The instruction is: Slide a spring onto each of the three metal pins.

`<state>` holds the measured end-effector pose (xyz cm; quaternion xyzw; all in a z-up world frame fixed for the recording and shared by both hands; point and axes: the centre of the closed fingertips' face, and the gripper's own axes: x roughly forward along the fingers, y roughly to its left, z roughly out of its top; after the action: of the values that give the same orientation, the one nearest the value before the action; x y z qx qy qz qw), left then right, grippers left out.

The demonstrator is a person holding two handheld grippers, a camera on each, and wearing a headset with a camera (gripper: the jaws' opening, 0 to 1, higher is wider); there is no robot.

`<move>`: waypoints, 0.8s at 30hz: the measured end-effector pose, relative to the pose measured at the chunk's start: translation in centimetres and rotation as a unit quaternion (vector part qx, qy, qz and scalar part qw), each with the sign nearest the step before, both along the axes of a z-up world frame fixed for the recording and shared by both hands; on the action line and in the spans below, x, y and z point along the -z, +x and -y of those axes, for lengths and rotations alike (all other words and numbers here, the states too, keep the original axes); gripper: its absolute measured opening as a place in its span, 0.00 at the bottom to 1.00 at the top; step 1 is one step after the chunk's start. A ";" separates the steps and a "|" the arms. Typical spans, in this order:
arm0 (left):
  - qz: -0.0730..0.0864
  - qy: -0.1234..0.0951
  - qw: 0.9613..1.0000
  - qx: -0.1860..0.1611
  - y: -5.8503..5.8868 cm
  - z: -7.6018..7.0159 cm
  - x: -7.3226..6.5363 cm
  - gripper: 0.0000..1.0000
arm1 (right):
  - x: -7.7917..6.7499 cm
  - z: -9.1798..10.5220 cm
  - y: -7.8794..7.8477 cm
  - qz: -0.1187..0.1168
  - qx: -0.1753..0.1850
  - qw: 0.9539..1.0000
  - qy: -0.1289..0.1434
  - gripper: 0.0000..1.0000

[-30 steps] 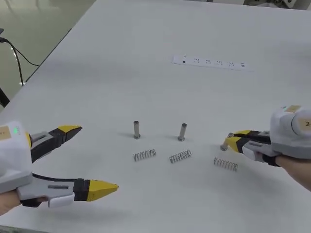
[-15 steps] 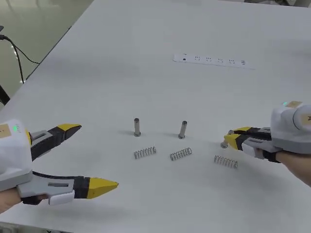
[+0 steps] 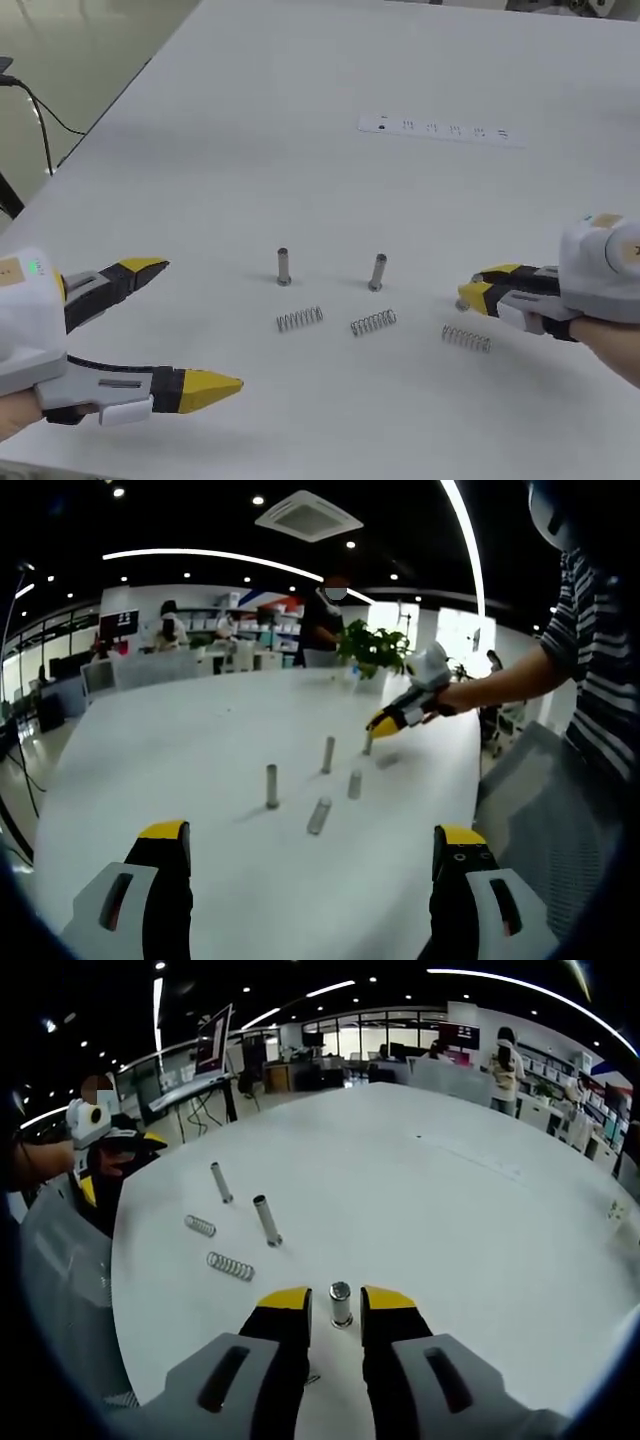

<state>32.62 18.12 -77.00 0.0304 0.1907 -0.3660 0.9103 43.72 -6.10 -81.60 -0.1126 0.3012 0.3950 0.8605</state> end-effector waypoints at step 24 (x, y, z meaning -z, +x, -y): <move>-0.002 0.008 1.000 0.012 0.6 0.3 -0.1 0.98 | -0.8 0.5 -0.1 0.012 -0.004 1.000 0.012 0.30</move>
<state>33.26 17.80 -76.94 0.0389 0.1953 -0.3758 0.9051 43.61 -6.57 -80.78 -0.1086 0.2858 0.4006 0.8637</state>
